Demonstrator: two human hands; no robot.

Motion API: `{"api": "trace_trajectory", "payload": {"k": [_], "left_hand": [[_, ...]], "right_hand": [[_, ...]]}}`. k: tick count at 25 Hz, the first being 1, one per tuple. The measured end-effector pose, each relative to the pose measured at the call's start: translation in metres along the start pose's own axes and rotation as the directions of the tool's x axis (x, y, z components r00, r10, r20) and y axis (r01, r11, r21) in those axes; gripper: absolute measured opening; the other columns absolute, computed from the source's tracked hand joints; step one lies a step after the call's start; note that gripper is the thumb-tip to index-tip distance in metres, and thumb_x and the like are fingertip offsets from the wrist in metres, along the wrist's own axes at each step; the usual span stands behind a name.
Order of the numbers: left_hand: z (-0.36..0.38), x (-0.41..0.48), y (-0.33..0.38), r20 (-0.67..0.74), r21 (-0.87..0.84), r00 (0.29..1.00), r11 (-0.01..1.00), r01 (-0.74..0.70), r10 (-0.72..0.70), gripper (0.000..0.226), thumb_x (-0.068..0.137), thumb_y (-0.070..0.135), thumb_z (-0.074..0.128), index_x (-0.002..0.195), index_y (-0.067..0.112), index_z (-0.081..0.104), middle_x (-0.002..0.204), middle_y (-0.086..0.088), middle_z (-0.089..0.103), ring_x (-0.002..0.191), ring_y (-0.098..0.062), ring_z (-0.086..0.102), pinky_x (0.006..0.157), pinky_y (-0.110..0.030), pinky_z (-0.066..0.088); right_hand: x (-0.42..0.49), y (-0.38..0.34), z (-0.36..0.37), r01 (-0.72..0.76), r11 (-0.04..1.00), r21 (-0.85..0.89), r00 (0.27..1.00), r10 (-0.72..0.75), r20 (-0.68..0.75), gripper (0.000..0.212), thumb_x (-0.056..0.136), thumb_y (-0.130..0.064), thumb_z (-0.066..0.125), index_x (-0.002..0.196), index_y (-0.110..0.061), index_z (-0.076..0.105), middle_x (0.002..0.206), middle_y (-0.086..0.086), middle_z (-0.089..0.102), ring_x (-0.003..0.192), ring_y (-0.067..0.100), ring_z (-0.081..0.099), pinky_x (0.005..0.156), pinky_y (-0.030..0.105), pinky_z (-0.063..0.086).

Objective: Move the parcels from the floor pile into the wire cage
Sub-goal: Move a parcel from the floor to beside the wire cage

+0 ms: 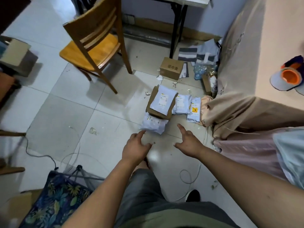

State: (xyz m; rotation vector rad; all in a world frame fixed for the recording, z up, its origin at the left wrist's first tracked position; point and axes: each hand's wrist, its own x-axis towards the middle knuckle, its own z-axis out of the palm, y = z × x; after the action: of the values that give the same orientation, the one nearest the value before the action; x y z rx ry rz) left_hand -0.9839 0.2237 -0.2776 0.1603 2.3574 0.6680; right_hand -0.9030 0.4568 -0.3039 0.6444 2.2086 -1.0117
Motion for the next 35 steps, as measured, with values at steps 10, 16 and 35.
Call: {"api": "trace_trajectory", "payload": {"k": [10, 16, 35], "left_hand": [[-0.047, 0.290, -0.003, 0.167, 0.222, 0.984, 0.969, -0.104, 0.068, 0.087, 0.085, 0.053, 0.072, 0.157, 0.053, 0.022, 0.160, -0.006, 0.027, 0.131, -0.036, 0.053, 0.107, -0.049, 0.047], [0.069, 0.484, -0.028, 0.225, 0.180, 0.970, 0.975, -0.132, 0.090, 0.084, 0.079, 0.060, 0.066, 0.152, 0.056, 0.024, 0.153, -0.002, 0.039, 0.131, -0.027, 0.053, 0.108, -0.049, 0.046], [0.256, 0.707, -0.094, 0.155, -0.066, 0.969, 0.980, -0.186, 0.194, 0.127, 0.061, 0.036, 0.094, 0.162, 0.042, 0.017, 0.138, -0.011, 0.034, 0.138, -0.030, 0.039, 0.108, -0.026, 0.035]], "right_hand": [[0.239, -0.047, -0.036, -0.184, 0.920, 0.347, 0.967, 0.232, -0.104, 0.097, 0.090, -0.047, 0.067, 0.158, -0.049, -0.002, 0.149, 0.021, 0.035, 0.137, 0.036, 0.043, 0.109, 0.035, 0.039], [0.447, 0.038, 0.000, -0.163, 0.943, 0.291, 0.969, 0.208, -0.132, 0.105, 0.083, -0.056, 0.070, 0.159, -0.047, -0.001, 0.153, 0.018, 0.037, 0.139, 0.036, 0.043, 0.114, 0.040, 0.039], [0.674, 0.162, 0.085, -0.017, 0.983, 0.184, 0.929, 0.084, -0.361, 0.123, 0.066, -0.052, 0.078, 0.157, -0.051, -0.004, 0.162, 0.018, 0.012, 0.146, 0.039, 0.031, 0.116, 0.052, 0.037]]}}
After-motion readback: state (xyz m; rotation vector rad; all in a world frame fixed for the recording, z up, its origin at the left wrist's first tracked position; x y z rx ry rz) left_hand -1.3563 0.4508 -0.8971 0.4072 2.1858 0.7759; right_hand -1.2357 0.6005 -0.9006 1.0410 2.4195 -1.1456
